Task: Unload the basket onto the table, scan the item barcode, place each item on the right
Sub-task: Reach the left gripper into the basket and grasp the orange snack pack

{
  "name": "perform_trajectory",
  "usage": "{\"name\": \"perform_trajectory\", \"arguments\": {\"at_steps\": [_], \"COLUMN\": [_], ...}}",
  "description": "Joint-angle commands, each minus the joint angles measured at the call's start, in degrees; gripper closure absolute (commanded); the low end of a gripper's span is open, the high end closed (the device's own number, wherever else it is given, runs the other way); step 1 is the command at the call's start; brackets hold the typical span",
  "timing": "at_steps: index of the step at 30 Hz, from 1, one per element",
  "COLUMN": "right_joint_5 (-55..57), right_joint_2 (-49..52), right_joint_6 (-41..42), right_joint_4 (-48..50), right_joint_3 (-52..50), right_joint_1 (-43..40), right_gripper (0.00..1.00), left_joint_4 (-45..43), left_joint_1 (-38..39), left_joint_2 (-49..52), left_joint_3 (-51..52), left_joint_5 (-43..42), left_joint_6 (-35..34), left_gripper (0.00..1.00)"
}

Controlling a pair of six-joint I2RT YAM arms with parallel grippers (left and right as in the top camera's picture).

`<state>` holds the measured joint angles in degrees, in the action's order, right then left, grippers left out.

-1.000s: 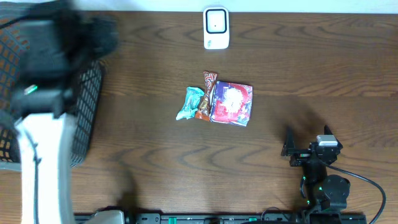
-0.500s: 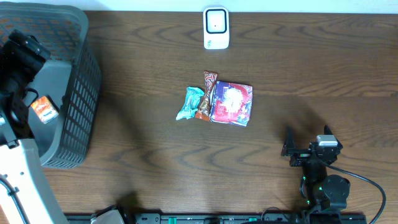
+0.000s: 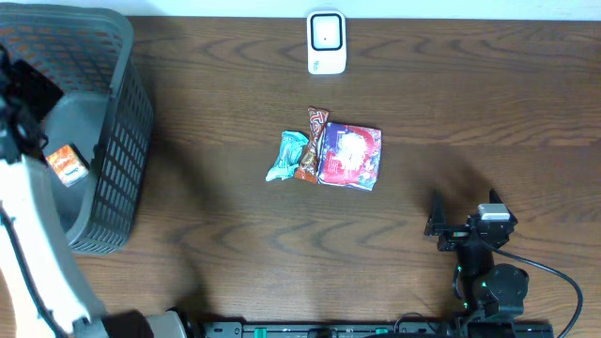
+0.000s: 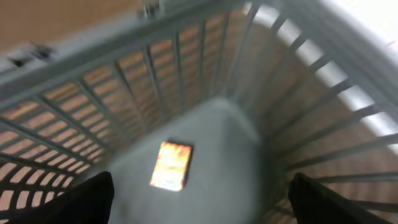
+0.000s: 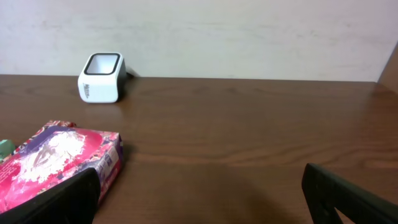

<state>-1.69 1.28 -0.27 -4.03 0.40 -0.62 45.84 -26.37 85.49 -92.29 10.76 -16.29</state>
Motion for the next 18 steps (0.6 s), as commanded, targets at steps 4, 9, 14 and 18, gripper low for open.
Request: {"name": "perform_trajectory", "arguments": {"at_steps": [4, 9, 14, 18], "right_joint_5": [0.1, 0.1, 0.1, 0.1], "right_joint_2": [-0.2, -0.2, -0.2, -0.2], "right_joint_6": [0.0, 0.0, 0.0, 0.0], "right_joint_4": [-0.2, -0.2, -0.2, -0.2], "right_joint_3": [-0.1, -0.1, -0.1, -0.1], "right_joint_1": [-0.4, -0.4, -0.4, -0.4], "right_gripper": [0.01, 0.01, 0.01, 0.01], "left_joint_4": [2.1, 3.1, 1.7, -0.9], "left_joint_1": [-0.6, -3.8, -4.6, -4.6], "left_joint_2": [10.5, 23.6, 32.6, 35.2], "left_joint_3": [0.3, 0.3, 0.3, 0.9], "left_joint_5": [2.4, 2.4, 2.4, 2.4], "left_joint_6": [4.9, 4.7, 4.7, 4.7], "left_gripper": [0.1, 0.11, 0.21, 0.28]}}
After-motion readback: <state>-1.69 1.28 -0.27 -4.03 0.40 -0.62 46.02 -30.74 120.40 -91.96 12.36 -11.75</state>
